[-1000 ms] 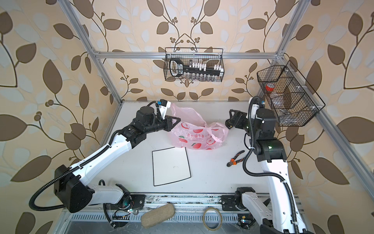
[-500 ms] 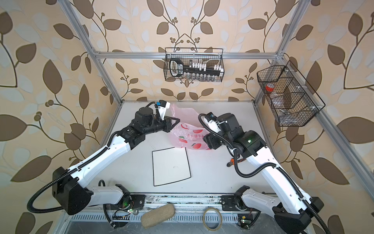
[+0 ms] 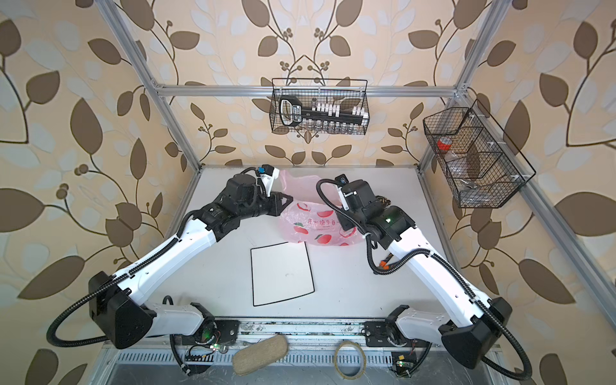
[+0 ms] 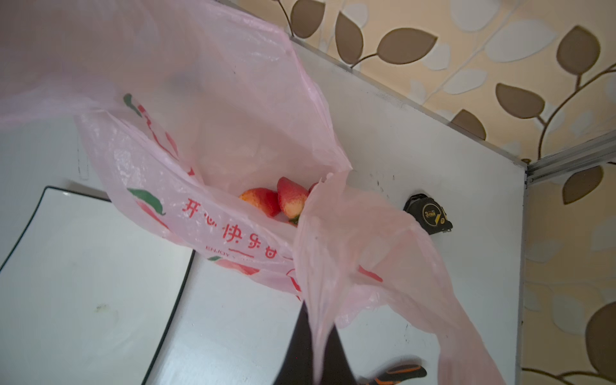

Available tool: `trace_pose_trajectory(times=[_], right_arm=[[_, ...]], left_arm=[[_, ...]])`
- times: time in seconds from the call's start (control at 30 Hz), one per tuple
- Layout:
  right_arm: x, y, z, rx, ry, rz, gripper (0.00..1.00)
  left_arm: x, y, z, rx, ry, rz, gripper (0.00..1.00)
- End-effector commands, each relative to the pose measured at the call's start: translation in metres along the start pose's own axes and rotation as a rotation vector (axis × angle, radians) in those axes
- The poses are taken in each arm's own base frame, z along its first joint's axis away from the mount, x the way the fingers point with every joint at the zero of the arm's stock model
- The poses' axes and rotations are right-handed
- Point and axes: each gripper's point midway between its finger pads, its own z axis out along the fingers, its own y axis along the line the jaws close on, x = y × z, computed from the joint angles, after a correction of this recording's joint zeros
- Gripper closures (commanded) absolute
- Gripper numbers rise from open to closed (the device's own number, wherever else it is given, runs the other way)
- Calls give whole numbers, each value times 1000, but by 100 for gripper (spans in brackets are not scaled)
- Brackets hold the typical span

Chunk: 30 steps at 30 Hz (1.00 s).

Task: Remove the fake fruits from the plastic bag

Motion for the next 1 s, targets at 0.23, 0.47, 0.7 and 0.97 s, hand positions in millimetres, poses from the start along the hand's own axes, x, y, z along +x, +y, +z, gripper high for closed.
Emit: trace_pose_trajectory(times=[0.23, 0.47, 0.7, 0.97], right_arm=[[-177, -55, -32, -42, -592, 417, 100], [-197, -68, -60, -76, -760, 437, 100], [-123, -54, -49, -116, -672, 433, 100], [-55, -42, -72, -204, -579, 544, 100]], left_arm=[[-122, -28, 10, 50, -227, 81, 100], [-163, -65, -4, 173, -363, 224, 100], [-101, -57, 9, 290, -256, 238, 100], [-30, -55, -36, 356, -159, 91, 100]])
